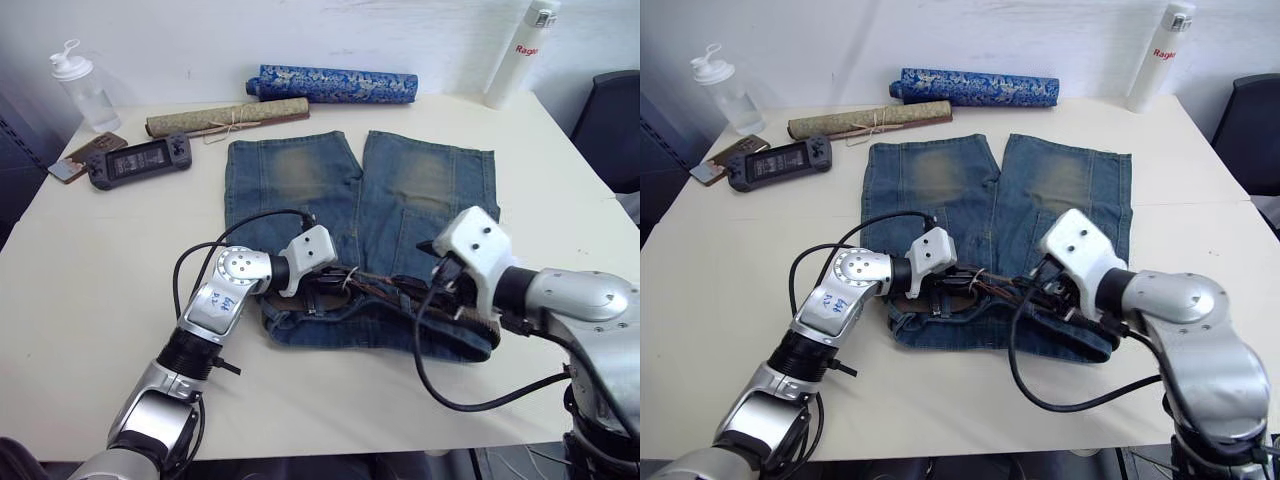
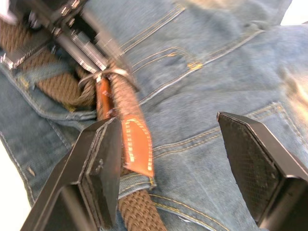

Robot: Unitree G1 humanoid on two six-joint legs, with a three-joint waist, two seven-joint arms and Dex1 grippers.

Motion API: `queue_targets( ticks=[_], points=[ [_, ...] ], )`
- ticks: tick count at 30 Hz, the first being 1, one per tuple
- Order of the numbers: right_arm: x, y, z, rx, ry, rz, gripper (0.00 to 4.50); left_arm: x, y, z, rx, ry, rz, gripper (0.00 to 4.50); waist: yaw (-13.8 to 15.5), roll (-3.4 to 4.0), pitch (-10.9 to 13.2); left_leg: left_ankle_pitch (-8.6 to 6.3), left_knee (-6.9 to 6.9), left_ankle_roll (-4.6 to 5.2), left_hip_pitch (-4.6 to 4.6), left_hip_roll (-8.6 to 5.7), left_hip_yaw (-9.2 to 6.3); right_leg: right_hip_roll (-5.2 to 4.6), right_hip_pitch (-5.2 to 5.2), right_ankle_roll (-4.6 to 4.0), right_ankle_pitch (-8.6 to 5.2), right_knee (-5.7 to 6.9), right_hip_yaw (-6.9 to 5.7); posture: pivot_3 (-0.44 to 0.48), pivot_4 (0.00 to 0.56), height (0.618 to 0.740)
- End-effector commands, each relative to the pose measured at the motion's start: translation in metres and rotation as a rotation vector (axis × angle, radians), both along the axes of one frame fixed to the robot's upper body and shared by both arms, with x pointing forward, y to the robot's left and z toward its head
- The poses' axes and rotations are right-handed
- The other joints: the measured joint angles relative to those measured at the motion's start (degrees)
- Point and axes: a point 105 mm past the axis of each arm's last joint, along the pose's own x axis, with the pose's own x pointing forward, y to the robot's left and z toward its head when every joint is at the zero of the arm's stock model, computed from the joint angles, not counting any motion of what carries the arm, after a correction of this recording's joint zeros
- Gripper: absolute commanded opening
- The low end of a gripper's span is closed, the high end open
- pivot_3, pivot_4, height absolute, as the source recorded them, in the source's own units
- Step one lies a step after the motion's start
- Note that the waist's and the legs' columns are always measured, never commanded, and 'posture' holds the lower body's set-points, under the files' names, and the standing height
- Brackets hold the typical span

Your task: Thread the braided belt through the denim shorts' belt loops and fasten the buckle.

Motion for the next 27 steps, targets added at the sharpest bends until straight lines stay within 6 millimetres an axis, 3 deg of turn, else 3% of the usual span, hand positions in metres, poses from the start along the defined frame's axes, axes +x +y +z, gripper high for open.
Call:
queue_targets(
  ticks=[1, 10, 13, 18, 19, 26, 27],
  points=[
    [-0.01, 0.016, 0.004, -0.046, -0.1, 0.065, 3.37, -0.002, -0.003, -0.001, 0.002, 0.005, -0.016, 0.0, 0.0, 0.0, 0.0, 0.0, 0.0, 0.0, 0.0, 0.0, 0.0, 0.0, 0.0, 0.0, 0.0, 0.0, 0.0, 0.0, 0.15, 0.637],
    [0.006, 0.01, -0.008, -0.158, -0.154, 0.025, 3.37, -0.002, -0.004, 0.001, 0.007, -0.016, -0.022, 0.0, 0.0, 0.0, 0.0, 0.0, 0.0, 0.01, 0.0, 0.0, 0.02, 0.0, 0.0, 0.01, 0.0, 0.0, 0.0, 0.0, 0.15, 0.637],
    [0.007, 0.009, -0.012, -0.196, -0.158, 0.034, 2.56, -0.003, -0.006, 0.003, 0.008, -0.027, -0.031, 0.0, 0.0, 0.0, 0.0, -0.01, 0.01, 0.01, -0.01, 0.0, 0.02, 0.0, 0.0, 0.01, 0.0, 0.0, 0.0, 0.0, 0.15, 0.637],
    [0.007, 0.012, -0.018, -0.217, -0.151, 0.054, 0.21, -0.003, -0.007, 0.005, 0.007, -0.039, -0.036, 0.0, 0.0, 0.0, 0.0, -0.01, 0.01, 0.01, -0.01, 0.0, 0.02, 0.01, 0.0, 0.01, 0.0, 0.0, 0.0, 0.0, 0.15, 0.637],
    [0.007, 0.012, -0.019, -0.221, -0.149, 0.056, 0.03, -0.003, -0.008, 0.005, 0.004, -0.041, -0.037, 0.0, 0.0, 0.0, 0.0, -0.01, 0.01, 0.01, -0.01, 0.0, 0.01, 0.01, 0.0, 0.01, 0.0, 0.0, 0.0, 0.0, 0.15, 0.637],
    [0.009, 0.017, -0.022, -0.229, -0.148, 0.062, 0.03, -0.001, -0.01, 0.02, -0.059, -0.099, -0.05, 0.0, 0.0, 0.0, 0.0, -0.01, 0.01, 0.02, 0.0, 0.0, 0.01, 0.01, 0.0, 0.01, 0.0, 0.0, 0.0, 0.0, 0.15, 0.637],
    [0.009, 0.017, -0.022, -0.23, -0.147, 0.063, 0.0, -0.002, -0.01, 0.024, -0.078, -0.095, -0.054, 0.87, 0.0, 0.0, 0.0, -0.01, 0.01, 0.02, -0.01, 0.0, 0.01, 0.01, 0.0, 0.01, 0.0, 0.0, 0.0, 0.0, 0.15, 0.637]
  ],
)
